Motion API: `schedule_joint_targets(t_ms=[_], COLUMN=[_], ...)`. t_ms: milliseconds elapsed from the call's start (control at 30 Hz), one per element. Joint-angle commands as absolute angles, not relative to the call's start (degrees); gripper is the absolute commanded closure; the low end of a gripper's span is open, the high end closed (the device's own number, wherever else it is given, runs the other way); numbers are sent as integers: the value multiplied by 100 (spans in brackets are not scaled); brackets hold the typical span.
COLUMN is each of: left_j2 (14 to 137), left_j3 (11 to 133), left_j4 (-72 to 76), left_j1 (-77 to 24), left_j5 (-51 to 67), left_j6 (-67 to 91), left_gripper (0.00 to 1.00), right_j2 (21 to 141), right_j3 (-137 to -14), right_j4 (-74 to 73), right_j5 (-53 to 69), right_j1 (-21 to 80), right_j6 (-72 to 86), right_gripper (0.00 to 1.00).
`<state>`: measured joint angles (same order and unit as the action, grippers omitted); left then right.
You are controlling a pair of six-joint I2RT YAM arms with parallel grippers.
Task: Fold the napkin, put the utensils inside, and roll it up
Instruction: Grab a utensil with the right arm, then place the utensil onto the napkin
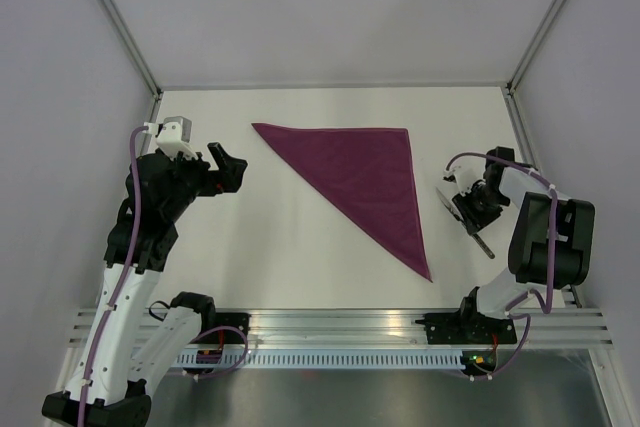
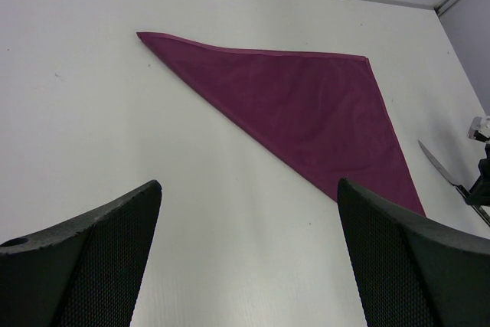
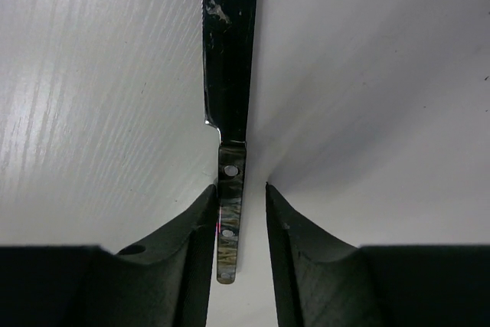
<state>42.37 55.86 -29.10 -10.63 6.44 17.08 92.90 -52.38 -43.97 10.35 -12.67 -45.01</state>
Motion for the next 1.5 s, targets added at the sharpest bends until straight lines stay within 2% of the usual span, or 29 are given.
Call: schedule_joint_targets(t_ms=[0, 67, 267, 600, 800, 1067, 1467], left_j2=[4245, 4245, 4254, 4280, 4342, 4430, 4500], left_j3=[5563, 5563, 5563, 5555, 5555, 5537, 5493], left_j4=[-2874, -2874, -2874, -2865, -2874, -2839, -2812], left_j1=[-1063, -1063, -1063, -1063, -1063, -1063, -1072], left_j5=[765, 765, 765, 747, 729, 677, 431], left_j6=[1573, 1573, 1573, 1564, 1564, 1556, 1538], left_gripper=[0, 0, 0, 0, 0, 0, 0], right_j2=[9483, 9562, 9633, 9466, 9203, 9491, 11161], right_j3=[-4984, -4957, -5062, -6327, -6846, -7593, -9342], right_j4=[-3982, -3868, -3893, -4877, -4983, -4799, -4834], right_j5=[748, 677, 738, 1546, 1687, 1547, 1091], right_j1=[-1160, -1151, -1160, -1143, -818, 421, 2416], right_j6=[-4439, -4421, -4351, -3955, -3516, -2402, -1082], right_gripper=[63, 68, 100, 100, 100, 99, 100])
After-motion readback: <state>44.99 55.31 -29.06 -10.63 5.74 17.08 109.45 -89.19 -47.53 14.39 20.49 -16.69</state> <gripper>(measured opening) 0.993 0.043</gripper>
